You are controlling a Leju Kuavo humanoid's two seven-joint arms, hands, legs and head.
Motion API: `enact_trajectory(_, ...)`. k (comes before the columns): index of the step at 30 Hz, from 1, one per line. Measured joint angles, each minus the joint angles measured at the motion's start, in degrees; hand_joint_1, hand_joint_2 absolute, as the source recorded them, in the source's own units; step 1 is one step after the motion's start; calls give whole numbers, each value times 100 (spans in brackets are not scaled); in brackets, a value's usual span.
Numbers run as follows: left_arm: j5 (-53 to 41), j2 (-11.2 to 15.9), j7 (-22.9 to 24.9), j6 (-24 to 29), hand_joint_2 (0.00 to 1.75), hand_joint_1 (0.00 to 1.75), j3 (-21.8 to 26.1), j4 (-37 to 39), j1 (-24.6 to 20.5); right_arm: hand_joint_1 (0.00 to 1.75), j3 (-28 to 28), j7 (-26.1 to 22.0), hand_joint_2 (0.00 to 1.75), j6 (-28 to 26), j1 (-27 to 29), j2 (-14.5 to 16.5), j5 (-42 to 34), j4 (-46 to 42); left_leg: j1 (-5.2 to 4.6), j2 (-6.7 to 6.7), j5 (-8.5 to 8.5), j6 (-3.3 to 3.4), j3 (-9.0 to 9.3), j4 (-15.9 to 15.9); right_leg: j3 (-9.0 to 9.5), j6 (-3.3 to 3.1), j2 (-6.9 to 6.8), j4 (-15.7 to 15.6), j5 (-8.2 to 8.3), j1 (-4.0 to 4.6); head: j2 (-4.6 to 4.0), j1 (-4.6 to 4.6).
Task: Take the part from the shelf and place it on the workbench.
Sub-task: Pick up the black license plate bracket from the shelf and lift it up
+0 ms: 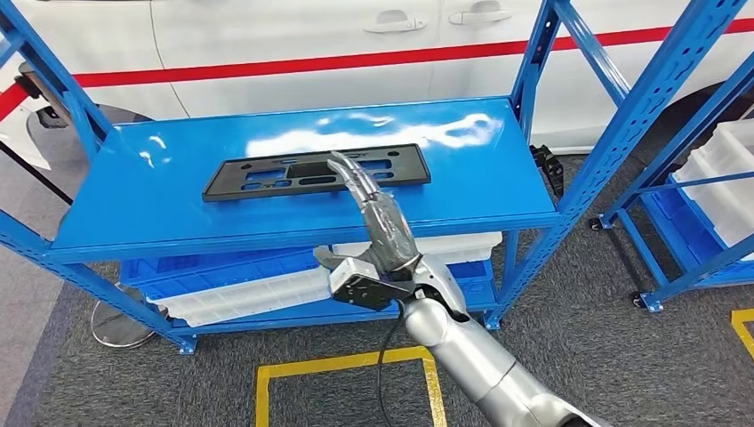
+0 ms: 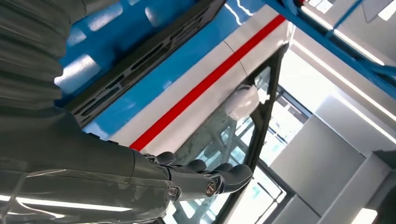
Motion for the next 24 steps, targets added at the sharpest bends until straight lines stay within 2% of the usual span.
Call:
enact_trajectory(1, 0, -1, -1, -16, 0, 0, -5, 1, 1, 0, 52, 57, 175, -42, -54, 69, 66, 155, 0, 0, -91, -2, -216, 355, 4, -13, -5, 1, -7, 16, 0, 0)
enact_trajectory(2, 0, -1, -1, -31, 0, 0, -10, 1, 5, 0, 99, 110, 175, -83, -101, 137, 134, 309, 0, 0, -79, 4, -358, 542, 13, -23, -6, 1, -16, 31, 0, 0)
enact_trajectory(3, 0, -2, -1, -45, 0, 0, -13, 1, 9, 0, 146, 163, 175, -127, -150, 207, 198, 463, -1, 0, 46, 18, -400, 516, 28, -29, -3, 2, -26, 43, 0, 0)
enact_trajectory(4, 0, -3, -1, -64, 0, 0, -15, 1, 9, 0, 192, 212, 175, -175, -205, 278, 263, 616, -3, 0, 275, 41, -327, 255, 51, -30, 4, 3, -39, 53, 0, 0)
enact_trajectory(5, -1, -4, -1, -80, 0, 0, -18, 1, 5, 0, 235, 260, 175, -223, -266, 351, 329, 767, -8, 2, 534, 73, -188, -142, 78, -24, 10, 3, -54, 60, 0, 0)
enact_trajectory(6, -3, -5, 2, -96, 0, 0, -20, 3, -1, 0, 278, 308, 175, -277, -332, 422, 392, 923, -24, 4, 722, 104, -48, -514, 98, -9, 17, 6, -71, 75, 0, 0)
enact_trajectory(7, -7, -10, 6, -108, 0, 0, -26, 5, -10, 0, 320, 359, 175, -331, -398, 490, 461, 1086, -40, 6, 833, 133, 67, -798, 106, 15, 22, 9, -81, 84, 0, 0)
enact_trajectory(9, -15, -20, 17, -122, 0, 0, -48, 9, -27, 0, 394, 452, 175, -425, -512, 602, 598, 1398, -74, 4, 837, 174, 135, -974, 99, 73, 25, 2, -81, 94, 0, 0)
enact_trajectory(12, -30, -42, 47, -131, 0, 0, -92, 10, -27, 0, 475, 659, 175, -662, -643, 739, 977, 1780, -45, 2, 869, 266, 175, -1060, 73, 167, 18, 74, -143, 89, 0, 1)
enact_trajectory(14, -46, -64, 64, -133, 0, 0, -119, 11, -32, 0, 550, 927, 175, -1016, -748, 785, 1502, 2009, -27, 9, 884, 327, 211, -1107, -166, 206, 16, 561, -398, 82, 0, 2)
enact_trajectory(16, -54, -72, 83, -133, 0, 0, -139, 11, -39, 0, 649, 1277, 175, -1417, -830, 793, 2160, 2241, -32, 10, 872, 358, 224, -1109, -581, 232, 16, 1315, -680, 78, 0, 2)
enact_trajectory(17, -56, -72, 96, -130, 0, 0, -145, 11, -38, 0, 695, 1453, 175, -1584, -853, 793, 2496, 2358, -35, 6, 861, 363, 236, -1108, -726, 239, 15, 1541, -703, 77, 0, 2)
enact_trajectory(18, -56, -72, 109, -126, 0, 0, -151, 12, -36, 0, 732, 1602, 175, -1713, -874, 796, 2797, 2467, -37, 2, 848, 365, 252, -1105, -774, 237, 14, 1561, -614, 76, 0, 2)
enact_trajectory(19, -56, -73, 118, -122, 0, 0, -155, 13, -35, 0, 756, 1718, 175, -1804, -897, 803, 3051, 2563, -40, -3, 832, 361, 276, -1102, -703, 225, 14, 1345, -419, 77, 0, 2)
enact_trajectory(21, -56, -85, 127, -118, 0, 0, -157, 14, -37, 0, 774, 1901, 175, -1911, -944, 821, 3467, 2697, -53, -10, 787, 339, 330, -1095, -362, 162, 14, 566, 21, 94, 0, 2)
enact_trajectory(22, -56, -95, 130, -118, 0, 0, -157, 15, -41, 0, 772, 1997, 175, -1943, -962, 829, 3670, 2735, -65, -12, 763, 319, 345, -1090, -212, 132, 13, 235, 141, 108, 0, 2)
enact_trajectory(23, -55, -106, 133, -118, 0, 0, -159, 15, -44, 0, 766, 2106, 175, -1963, -971, 832, 3893, 2762, -72, -11, 744, 294, 351, -1088, -125, 108, 15, 36, 184, 125, 0, 2)
enact_trajectory(24, -54, -114, 137, -119, 0, 0, -160, 16, -45, 0, 752, 2203, 175, -1975, -975, 834, 4101, 2784, -76, -10, 732, 264, 352, -1093, -95, 91, 19, -36, 162, 139, 0, 2)
